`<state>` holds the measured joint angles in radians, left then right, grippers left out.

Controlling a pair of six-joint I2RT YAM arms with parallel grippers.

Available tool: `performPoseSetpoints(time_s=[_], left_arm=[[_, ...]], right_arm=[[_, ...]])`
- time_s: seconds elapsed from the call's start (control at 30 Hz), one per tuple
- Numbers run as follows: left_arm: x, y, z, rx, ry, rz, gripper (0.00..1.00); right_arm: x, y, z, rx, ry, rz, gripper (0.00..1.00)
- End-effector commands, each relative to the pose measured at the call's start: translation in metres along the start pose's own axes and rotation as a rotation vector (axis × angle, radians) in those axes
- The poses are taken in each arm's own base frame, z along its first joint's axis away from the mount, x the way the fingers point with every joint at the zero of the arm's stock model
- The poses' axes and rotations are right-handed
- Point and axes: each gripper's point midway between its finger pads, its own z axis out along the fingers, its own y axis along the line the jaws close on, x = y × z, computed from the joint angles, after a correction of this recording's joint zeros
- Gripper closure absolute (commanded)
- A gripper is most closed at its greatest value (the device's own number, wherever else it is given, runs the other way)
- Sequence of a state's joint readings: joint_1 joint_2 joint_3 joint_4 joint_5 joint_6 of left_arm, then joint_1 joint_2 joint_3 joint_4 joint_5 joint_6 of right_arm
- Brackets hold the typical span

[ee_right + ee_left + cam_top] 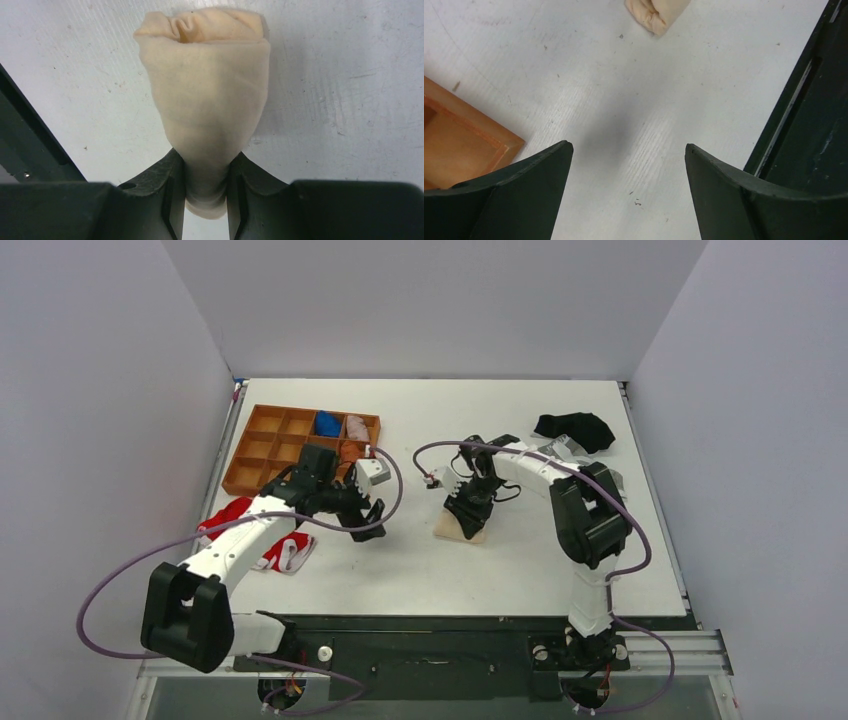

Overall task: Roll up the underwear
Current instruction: Roll the underwear to the center of the board.

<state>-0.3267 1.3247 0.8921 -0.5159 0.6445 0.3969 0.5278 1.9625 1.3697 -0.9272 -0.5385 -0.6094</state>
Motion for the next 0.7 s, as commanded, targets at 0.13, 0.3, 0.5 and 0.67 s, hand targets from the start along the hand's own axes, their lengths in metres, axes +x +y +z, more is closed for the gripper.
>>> performPoseSetpoints(time_s=[0.13, 0.3, 0.5, 0.67], left_arm=[[-0.039, -0.016, 0.033, -0.097, -0.034, 0.340, 0.18], [-0.039, -0.039, 0.069, -0.077, -0.007, 0.482, 0.18], [-0.045, -0.051, 0.110, -0.097, -0.039, 0.605, 0.16], [-0.047, -0.054, 0.127, -0.107, -0.090, 0.661, 0.15]], right_arm=[[0.036, -0.007, 0.029, -0.050, 0.151, 0.085, 1.00], [0.037, -0.009, 0.031, -0.049, 0.156, 0.108, 1.00], [0.038, -0.010, 0.031, -0.047, 0.161, 0.113, 1.00], [0.038, -0.009, 0.031, -0.053, 0.161, 0.108, 1.00]])
